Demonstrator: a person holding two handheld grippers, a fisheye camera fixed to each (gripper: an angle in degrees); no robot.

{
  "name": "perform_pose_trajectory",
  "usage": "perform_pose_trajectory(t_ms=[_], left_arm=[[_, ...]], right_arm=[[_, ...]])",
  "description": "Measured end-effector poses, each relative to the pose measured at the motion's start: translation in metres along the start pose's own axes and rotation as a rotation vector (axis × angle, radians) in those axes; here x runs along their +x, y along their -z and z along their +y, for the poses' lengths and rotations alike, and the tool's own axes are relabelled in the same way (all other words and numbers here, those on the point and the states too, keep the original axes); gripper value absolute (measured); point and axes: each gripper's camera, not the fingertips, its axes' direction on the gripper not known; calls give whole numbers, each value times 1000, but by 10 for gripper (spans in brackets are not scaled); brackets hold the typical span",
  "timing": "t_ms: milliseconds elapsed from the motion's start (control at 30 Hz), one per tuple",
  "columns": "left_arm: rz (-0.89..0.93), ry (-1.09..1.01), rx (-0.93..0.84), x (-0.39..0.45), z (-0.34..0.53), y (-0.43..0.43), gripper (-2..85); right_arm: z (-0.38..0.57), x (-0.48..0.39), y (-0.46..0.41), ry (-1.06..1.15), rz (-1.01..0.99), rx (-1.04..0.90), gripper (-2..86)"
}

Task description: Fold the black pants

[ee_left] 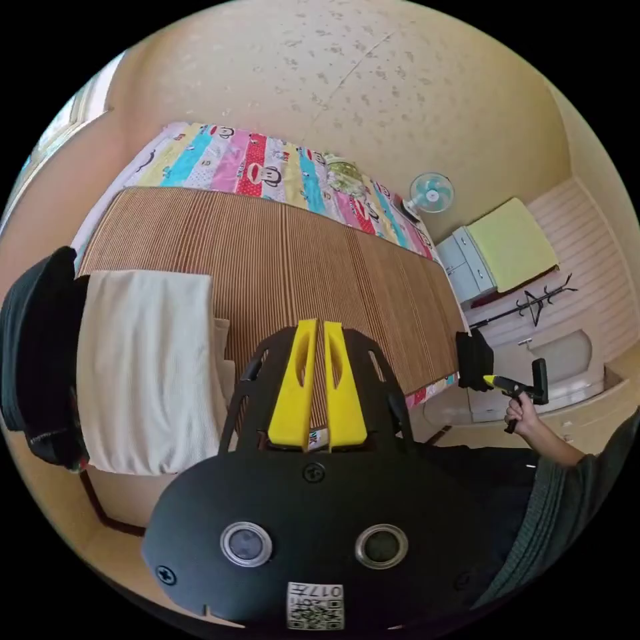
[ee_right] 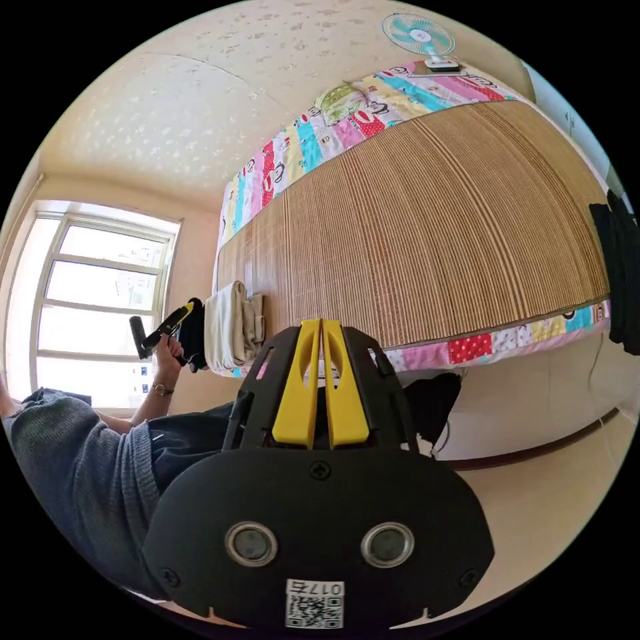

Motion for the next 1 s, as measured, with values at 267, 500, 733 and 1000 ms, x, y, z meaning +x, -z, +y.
perform_pose_trajectory(t_ms=[267,500,733,1000], left_arm=[[32,-277,-49,209,-37,-85,-10],[-187,-623,-20,381,-49,-148,-9],[-437,-601,-27,505,-111,-242,-5],[781,-43,-307,496,-183,-318,-7]], right_arm=[[34,116,82,-183,243,85,4],[43,278,151,-444,134,269,19],[65,461,234,-709,-36,412,66],[51,625,237,-976,-264,404,127]])
